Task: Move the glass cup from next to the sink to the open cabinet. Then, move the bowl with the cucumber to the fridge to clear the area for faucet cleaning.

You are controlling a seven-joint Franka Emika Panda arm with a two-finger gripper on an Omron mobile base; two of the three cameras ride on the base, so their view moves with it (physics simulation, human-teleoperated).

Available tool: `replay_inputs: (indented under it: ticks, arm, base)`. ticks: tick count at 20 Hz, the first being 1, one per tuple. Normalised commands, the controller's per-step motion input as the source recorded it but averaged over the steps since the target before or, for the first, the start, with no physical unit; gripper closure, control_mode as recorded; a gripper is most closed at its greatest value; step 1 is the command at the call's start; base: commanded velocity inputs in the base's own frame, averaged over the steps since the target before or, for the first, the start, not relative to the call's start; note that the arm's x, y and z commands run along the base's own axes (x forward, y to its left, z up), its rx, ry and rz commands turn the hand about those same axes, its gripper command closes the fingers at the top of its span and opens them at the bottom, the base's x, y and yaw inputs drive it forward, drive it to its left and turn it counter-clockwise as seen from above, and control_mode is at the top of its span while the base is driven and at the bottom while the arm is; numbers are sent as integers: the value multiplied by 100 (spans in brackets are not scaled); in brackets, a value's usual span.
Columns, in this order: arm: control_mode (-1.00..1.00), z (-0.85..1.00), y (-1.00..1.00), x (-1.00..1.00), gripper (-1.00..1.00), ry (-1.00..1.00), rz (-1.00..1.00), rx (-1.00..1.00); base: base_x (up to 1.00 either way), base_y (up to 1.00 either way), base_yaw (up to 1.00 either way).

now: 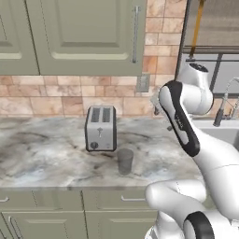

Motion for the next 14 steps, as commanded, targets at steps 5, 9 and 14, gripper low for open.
replay_inputs:
  ticks: [5, 9, 14]
  arm:
    - [-100, -95, 0, -13, -100, 2, 99, -2]
    - [-100, -29, 11, 0, -100, -1, 47, -7]
    - [-100, -7, 43, 13, -100, 0, 21, -8]
  base:
    - [0, 0, 0]
    - [0, 0, 0]
    - [0, 0, 0]
